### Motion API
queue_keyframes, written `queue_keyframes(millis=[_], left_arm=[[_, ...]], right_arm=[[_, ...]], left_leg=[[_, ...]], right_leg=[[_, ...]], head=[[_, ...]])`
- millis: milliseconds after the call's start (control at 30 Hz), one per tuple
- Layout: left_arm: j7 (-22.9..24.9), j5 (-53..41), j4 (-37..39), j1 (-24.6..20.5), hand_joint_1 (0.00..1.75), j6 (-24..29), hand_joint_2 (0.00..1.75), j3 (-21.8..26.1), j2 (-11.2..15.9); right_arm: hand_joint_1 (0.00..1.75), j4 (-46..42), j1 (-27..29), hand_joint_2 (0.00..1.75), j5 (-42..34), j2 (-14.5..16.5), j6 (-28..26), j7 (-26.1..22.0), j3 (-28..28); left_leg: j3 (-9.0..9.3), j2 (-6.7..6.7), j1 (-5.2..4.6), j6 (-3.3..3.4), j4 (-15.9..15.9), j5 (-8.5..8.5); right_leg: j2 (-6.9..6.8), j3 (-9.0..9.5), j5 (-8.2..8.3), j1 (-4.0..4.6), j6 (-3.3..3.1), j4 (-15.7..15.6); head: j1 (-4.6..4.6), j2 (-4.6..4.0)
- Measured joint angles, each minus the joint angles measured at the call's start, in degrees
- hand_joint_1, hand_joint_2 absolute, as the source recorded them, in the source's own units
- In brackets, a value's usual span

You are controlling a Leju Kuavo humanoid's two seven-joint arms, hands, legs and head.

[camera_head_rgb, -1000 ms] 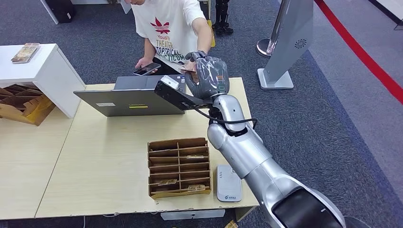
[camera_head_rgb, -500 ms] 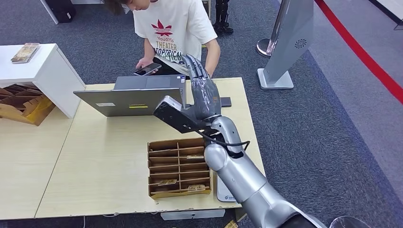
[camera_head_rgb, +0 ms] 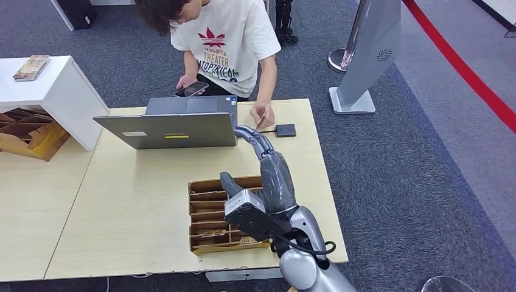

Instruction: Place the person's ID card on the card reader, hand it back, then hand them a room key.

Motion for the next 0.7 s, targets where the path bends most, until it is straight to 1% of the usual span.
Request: queue_keyframes(millis=[33,100,167,200,267,300,333,367,433,500,567,633,700], left_arm=[[0.0,0.01,0.0,0.0,0.0,0.02,0.0,0.1,-0.02],[0.0,0.01,0.0,0.01,0.0,0.08,0.0,0.3,-0.06],[0.01,-0.08,0.0,0.03,0.0,0.16,0.0,0.48,-0.1],[0.02,-0.18,0.0,0.05,0.0,0.19,0.0,0.52,-0.1],[0.05,-0.46,0.0,0.06,0.0,0.21,0.0,0.61,-0.1],[0.09,-0.6,0.0,0.06,0.0,0.21,0.0,0.7,-0.1],[0.13,-0.72,0.0,0.06,0.0,0.2,0.0,0.84,-0.1],[0.16,-0.85,0.0,0.06,0.0,0.19,0.0,1.0,-0.1],[0.17,-1.1,0.0,0.06,0.0,0.15,0.0,1.32,-0.1],[0.17,-1.34,0.0,0.05,0.0,0.11,0.0,1.52,-0.1],[0.17,-1.51,0.0,0.04,0.0,0.08,0.0,1.74,-0.1],[0.17,-1.63,0.0,0.03,0.0,0.08,0.0,1.94,-0.1],[0.17,-1.74,0.0,0.03,0.0,0.07,0.0,2.04,-0.1]], right_arm=[[1.75,-0.43,0.37,1.75,0.2,-0.37,0.07,0.03,0.08],[1.75,-1.13,1.11,1.75,1.06,-1.13,0.24,0.17,0.16],[1.65,-1.57,1.94,1.75,2.54,-1.85,0.37,0.53,0.2],[1.5,-1.69,2.32,1.75,3.65,-2.2,0.4,0.8,0.21],[1.11,-1.73,2.84,1.75,6.5,-2.84,0.45,1.45,0.25],[0.96,-1.66,2.97,1.75,8.04,-3.13,0.53,1.85,0.28],[0.93,-1.51,3.04,1.75,9.45,-3.38,0.65,2.29,0.32],[0.99,-1.28,3.07,1.75,10.77,-3.6,0.81,2.76,0.37],[1.2,-0.55,3.05,1.75,12.62,-3.89,1.15,3.49,0.54],[1.31,0.47,2.97,1.75,14.04,-4.11,1.44,4.16,0.82],[1.2,1.65,2.85,1.75,15.25,-4.29,1.7,4.89,1.09],[1.02,2.76,2.76,1.75,16.01,-4.41,1.91,5.39,1.22],[0.94,3.68,2.71,1.75,16.55,-4.51,2.01,5.76,1.28]], left_leg=[[0.0,0.0,0.0,0.0,0.0,0.0],[0.0,0.0,0.0,-0.01,0.0,0.0],[0.0,0.0,0.01,-0.01,0.0,0.01],[-0.01,0.0,0.01,-0.01,0.0,0.0],[-0.01,0.0,0.01,0.0,0.0,0.0],[-0.01,0.0,0.0,0.0,0.0,0.0],[-0.01,0.01,0.0,0.0,0.0,0.0],[-0.01,0.01,0.0,0.0,0.0,0.0],[-0.01,0.01,0.0,0.0,0.0,0.0],[0.0,0.01,0.0,-0.01,0.0,0.01],[0.0,0.01,0.01,-0.01,0.0,0.01],[0.0,0.01,0.01,-0.02,0.0,0.01],[-0.01,0.01,0.01,-0.02,0.0,0.02]], right_leg=[[0.0,0.0,0.0,0.0,0.0,0.0],[0.0,0.0,0.0,0.01,0.0,0.0],[0.0,0.0,0.0,0.01,0.0,0.0],[0.0,0.0,0.0,0.01,0.0,0.0],[0.0,0.0,0.0,0.0,0.0,0.0],[0.0,0.0,0.0,0.0,0.0,0.0],[0.0,0.0,0.0,0.0,0.0,0.0],[0.0,0.0,0.0,0.0,0.0,0.0],[0.0,0.01,0.0,0.0,0.0,0.0],[0.0,0.01,0.0,0.01,0.0,0.0],[0.0,0.01,0.0,0.01,-0.01,0.0],[0.0,0.01,0.01,0.01,-0.01,0.01],[0.0,0.01,0.01,0.01,-0.01,0.01]], head=[[0.0,0.0],[-0.01,0.0],[-0.01,0.0],[0.0,0.0],[0.0,0.0],[0.01,0.0],[0.01,0.0],[0.01,0.0],[0.01,0.0],[0.01,0.0],[0.01,0.0],[0.01,0.0],[0.01,0.0]])
